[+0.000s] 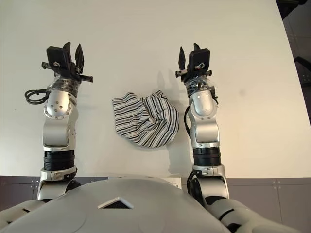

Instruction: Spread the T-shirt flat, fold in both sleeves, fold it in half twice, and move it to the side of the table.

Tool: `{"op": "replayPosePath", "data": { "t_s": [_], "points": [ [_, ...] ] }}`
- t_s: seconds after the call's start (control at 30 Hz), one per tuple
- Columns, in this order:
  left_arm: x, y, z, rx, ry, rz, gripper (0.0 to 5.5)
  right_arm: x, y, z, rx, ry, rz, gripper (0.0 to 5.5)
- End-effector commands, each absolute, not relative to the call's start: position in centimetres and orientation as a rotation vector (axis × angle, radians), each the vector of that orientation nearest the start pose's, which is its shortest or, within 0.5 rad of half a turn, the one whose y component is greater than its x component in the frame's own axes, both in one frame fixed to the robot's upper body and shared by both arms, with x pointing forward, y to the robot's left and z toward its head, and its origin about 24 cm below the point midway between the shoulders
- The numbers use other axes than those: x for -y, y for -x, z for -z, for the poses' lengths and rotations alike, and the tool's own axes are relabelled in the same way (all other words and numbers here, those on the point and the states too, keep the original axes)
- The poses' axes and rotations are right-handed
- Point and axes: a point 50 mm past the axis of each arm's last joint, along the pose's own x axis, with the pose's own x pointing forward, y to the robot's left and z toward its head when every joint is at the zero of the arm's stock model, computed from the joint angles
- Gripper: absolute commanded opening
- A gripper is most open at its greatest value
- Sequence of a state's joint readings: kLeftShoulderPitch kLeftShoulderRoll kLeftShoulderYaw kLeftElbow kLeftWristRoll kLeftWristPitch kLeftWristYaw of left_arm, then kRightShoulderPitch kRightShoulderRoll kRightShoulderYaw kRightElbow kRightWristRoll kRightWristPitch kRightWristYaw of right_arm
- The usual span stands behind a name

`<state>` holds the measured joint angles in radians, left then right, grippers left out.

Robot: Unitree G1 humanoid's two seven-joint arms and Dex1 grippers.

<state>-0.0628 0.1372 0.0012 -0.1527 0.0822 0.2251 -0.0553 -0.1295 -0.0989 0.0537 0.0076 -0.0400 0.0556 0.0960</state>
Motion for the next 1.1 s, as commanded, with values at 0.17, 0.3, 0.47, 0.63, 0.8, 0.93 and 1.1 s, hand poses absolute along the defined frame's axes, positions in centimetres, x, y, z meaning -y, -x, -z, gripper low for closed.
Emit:
{"op": "replayPosePath", "data": {
  "t_s": [0.17,0.3,0.47,0.63,0.8,0.93,1.1],
  "points": [
    [-16.8,-27.4,-7.7,0.011,-0.231,0.075,1.35,13.2,-28.5,-6.8,0.085,0.172,-0.213,1.94],
    [-16.8,-27.6,-7.9,0.020,-0.235,0.086,1.35,13.2,-28.5,-6.5,0.080,0.177,-0.221,1.94],
    [-16.8,-27.3,-7.2,0.000,-0.204,0.080,1.35,12.9,-28.3,-6.0,0.065,0.176,-0.236,1.94],
    [-16.3,-27.7,-6.9,0.008,-0.192,0.089,1.35,13.5,-29.3,-6.3,0.072,0.192,-0.228,1.94],
    [-16.4,-27.8,-6.7,0.009,-0.188,0.073,1.35,13.5,-29.4,-6.0,0.069,0.191,-0.235,1.94],
    [-16.8,-27.9,-6.9,0.016,-0.112,0.007,1.35,13.3,-29.5,-5.6,0.042,0.136,-0.203,1.94],
    [-17.8,-27.4,-6.6,0.027,-0.042,-0.091,1.35,14.1,-29.8,-4.4,-0.033,0.007,-0.076,1.94]
  ]
}}
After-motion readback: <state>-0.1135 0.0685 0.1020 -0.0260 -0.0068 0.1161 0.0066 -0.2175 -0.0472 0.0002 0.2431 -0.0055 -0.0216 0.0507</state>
